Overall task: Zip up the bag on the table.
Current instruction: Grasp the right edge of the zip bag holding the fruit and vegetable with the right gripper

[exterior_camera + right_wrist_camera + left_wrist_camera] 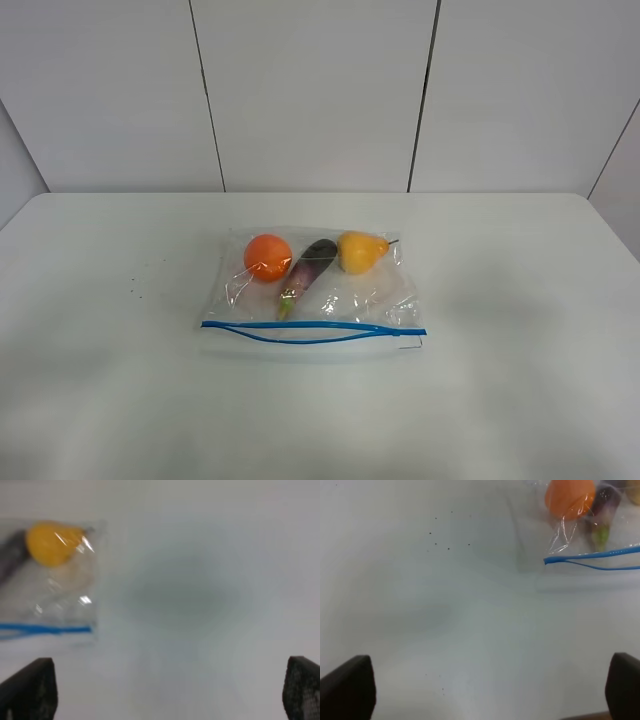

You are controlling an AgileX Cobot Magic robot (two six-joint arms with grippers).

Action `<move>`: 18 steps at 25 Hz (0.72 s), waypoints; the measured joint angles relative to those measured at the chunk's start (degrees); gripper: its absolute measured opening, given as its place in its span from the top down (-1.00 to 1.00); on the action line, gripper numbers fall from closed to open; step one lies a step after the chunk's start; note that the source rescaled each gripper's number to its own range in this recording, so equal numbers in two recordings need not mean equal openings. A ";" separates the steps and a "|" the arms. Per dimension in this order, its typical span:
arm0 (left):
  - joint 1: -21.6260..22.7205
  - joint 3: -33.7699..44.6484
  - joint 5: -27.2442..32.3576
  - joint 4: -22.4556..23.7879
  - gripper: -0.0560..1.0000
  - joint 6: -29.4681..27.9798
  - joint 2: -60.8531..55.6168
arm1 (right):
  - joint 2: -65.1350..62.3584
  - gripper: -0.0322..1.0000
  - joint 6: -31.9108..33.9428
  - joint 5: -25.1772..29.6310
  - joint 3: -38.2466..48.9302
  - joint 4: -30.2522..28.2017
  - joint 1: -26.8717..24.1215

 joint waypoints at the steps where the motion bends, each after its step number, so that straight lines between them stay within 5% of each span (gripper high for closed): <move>1: 0.00 0.00 0.00 0.00 -1.00 0.00 0.00 | 3.34 -1.00 -0.66 -1.67 -0.76 1.86 0.00; 5: 0.00 0.00 0.00 0.00 -1.00 0.00 0.00 | 20.14 -1.00 -9.08 -6.92 -3.44 12.01 0.00; 12: 0.00 0.00 0.00 0.00 -1.00 0.00 0.00 | 49.43 -1.00 -34.74 -7.49 -10.37 38.91 -0.24; 15: 0.00 0.00 0.00 0.00 -1.00 0.00 0.00 | 59.81 -1.00 -46.77 -0.90 -11.97 50.47 -3.24; 18: 0.00 0.00 0.00 0.00 -1.00 0.00 0.00 | 70.47 -1.00 -57.88 11.16 -12.29 58.81 -8.31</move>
